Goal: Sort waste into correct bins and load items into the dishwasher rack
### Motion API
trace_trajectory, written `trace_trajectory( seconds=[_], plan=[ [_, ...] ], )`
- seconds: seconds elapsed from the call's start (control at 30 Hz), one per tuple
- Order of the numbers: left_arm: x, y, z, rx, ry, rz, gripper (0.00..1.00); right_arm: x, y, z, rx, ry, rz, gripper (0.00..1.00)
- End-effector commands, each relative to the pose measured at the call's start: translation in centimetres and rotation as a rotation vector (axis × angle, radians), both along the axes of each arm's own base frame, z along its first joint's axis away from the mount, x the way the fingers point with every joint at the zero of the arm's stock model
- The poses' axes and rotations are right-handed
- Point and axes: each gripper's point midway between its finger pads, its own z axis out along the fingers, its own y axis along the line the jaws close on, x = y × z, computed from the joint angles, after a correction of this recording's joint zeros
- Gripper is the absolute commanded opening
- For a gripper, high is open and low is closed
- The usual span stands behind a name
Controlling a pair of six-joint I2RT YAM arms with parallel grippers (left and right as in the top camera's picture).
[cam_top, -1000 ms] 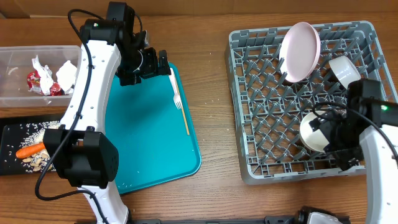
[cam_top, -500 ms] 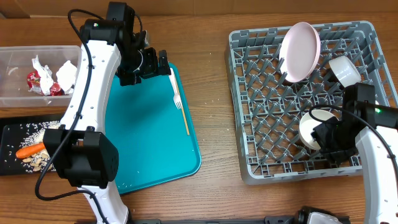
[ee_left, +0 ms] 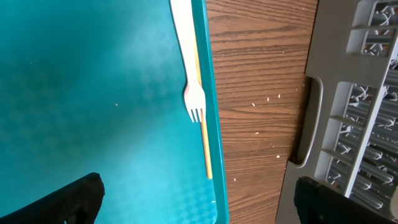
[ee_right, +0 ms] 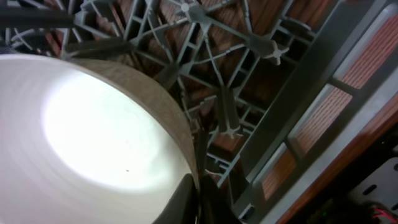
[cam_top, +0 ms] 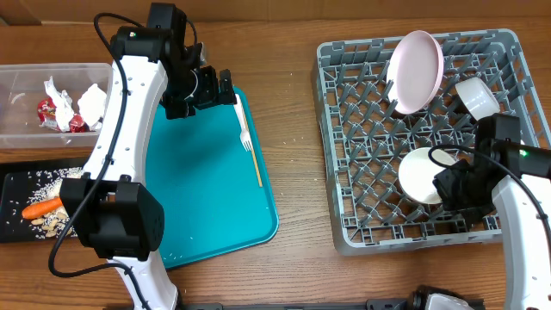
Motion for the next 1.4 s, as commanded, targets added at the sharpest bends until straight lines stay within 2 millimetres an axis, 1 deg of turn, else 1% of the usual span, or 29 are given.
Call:
trace_trajectory(
  seconds=[0.0,0.23,0.33,0.37,0.43,0.53,0.67,0.77,0.87,0.97,1.07,1.2,1.3,1.37],
  plan=[
    [-0.1,0.0,1.2,0.003,-0.031,-0.002,1.0,0.9,-0.7,1.6,-0.04,-0.062,0.001,0.04],
    [-0.2,0.0,1.2,0.004,-0.028,-0.002,1.0,3.4,-1.8,5.4,-0.107,-0.182,0.044,0.04],
    [-0.2,0.0,1.2,0.003,-0.028,-0.002,1.0,4.5,-2.1,6.7,-0.129,-0.232,0.069,0.04],
    [-0.2,0.0,1.2,0.003,-0.028,-0.002,1.0,4.6,-2.5,7.1,-0.155,-0.24,0.064,0.04],
    [-0.2,0.0,1.2,0.004,-0.027,-0.002,1.0,4.7,-3.9,7.6,-0.234,-0.236,0.047,0.04],
    [-0.3,0.0,1.2,0.003,-0.025,-0.002,1.0,4.0,-6.7,8.3,-0.395,-0.203,-0.003,0.04],
    [-0.2,0.0,1.2,0.003,-0.027,-0.002,1.0,3.7,-8.5,9.0,-0.498,-0.198,-0.084,0.04],
    [-0.2,0.0,1.2,0.003,-0.028,-0.002,1.0,3.0,-10.2,10.1,-0.628,-0.194,-0.203,0.04],
    [-0.2,0.0,1.2,0.003,-0.029,-0.002,1.0,2.8,-10.8,10.7,-0.704,-0.191,-0.245,0.04],
    [0.0,0.0,1.3,0.0,-0.036,-0.002,1.0,3.0,-11.1,10.9,-0.77,-0.175,-0.253,0.04],
    [0.2,-0.1,1.3,-0.003,-0.042,0.001,1.0,3.7,-11.2,10.7,-0.826,-0.149,-0.231,0.04],
    [0.2,-0.1,1.3,-0.003,-0.042,0.001,1.0,4.5,-11.0,9.5,-0.892,-0.062,-0.162,0.04],
    [0.2,-0.1,1.3,-0.003,-0.043,0.001,1.0,4.5,-10.9,8.3,-0.951,0.047,-0.092,0.04],
    [0.2,-0.1,1.3,-0.003,-0.043,0.001,1.0,4.5,-10.5,7.3,-0.966,0.101,-0.073,0.04]
  ],
)
